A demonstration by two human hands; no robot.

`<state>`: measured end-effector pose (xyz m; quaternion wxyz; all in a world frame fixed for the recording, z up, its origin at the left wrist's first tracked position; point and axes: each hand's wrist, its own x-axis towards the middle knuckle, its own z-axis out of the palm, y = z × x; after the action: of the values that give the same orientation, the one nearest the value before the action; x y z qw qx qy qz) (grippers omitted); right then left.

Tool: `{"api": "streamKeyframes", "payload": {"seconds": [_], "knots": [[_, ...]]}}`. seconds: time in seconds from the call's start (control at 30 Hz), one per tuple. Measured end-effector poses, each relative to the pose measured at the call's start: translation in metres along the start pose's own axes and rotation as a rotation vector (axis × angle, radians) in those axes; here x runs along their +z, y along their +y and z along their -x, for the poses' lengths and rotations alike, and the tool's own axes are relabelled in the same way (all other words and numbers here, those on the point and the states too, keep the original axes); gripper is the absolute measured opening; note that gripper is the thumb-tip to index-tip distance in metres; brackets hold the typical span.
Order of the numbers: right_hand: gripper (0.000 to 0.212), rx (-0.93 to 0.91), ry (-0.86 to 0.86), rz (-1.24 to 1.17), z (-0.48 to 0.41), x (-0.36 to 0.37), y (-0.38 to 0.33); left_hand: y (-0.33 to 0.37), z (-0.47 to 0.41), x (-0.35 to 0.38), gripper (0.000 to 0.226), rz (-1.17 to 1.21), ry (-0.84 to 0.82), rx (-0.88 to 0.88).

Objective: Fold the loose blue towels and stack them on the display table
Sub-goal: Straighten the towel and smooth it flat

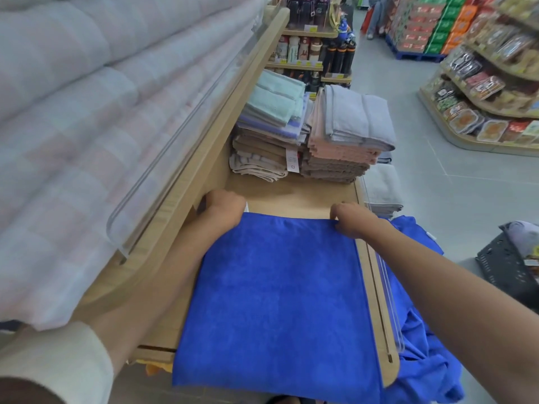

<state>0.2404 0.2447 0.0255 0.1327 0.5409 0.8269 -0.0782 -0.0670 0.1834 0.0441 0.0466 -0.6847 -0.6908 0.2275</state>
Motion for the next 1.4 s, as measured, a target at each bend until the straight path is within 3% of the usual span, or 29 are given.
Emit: {"api": "streamKeyframes", "payload": {"seconds": [0.23,0.5,0.7,0.8,0.93,1.0,1.07,1.17,1.4], "knots": [[0.025,0.006,-0.087,-0.009,0.003,-0.004,0.007,-0.001,0.009,-0.012,0.028,0.020,-0.008,-0.073],[0.016,0.029,0.212,-0.151,0.030,-0.050,0.019,-0.014,0.024,-0.044,0.026,0.281,0.294,-0.132],[0.015,0.067,0.261,-0.280,0.081,-0.054,0.017,-0.036,0.048,-0.032,0.015,0.508,0.460,-0.029],[0.012,0.052,0.336,-0.382,0.121,-0.055,0.015,-0.048,0.063,-0.019,0.010,0.729,0.485,0.077],[0.027,-0.037,0.473,-0.477,0.184,-0.053,0.005,-0.067,0.103,0.002,0.005,0.877,0.421,0.184],[0.030,-0.079,0.505,-0.480,0.212,-0.046,-0.005,-0.073,0.132,0.012,0.013,0.888,0.357,0.160],[0.024,-0.085,0.509,-0.488,0.236,-0.030,-0.013,-0.071,0.166,0.013,0.005,0.921,0.490,0.287],[0.017,-0.091,0.495,-0.460,0.266,0.006,-0.025,-0.064,0.224,0.017,0.009,0.653,0.622,0.344],[0.014,-0.102,0.364,-0.171,0.309,0.084,-0.058,-0.039,0.261,0.112,0.019,0.549,0.403,0.434]]}}
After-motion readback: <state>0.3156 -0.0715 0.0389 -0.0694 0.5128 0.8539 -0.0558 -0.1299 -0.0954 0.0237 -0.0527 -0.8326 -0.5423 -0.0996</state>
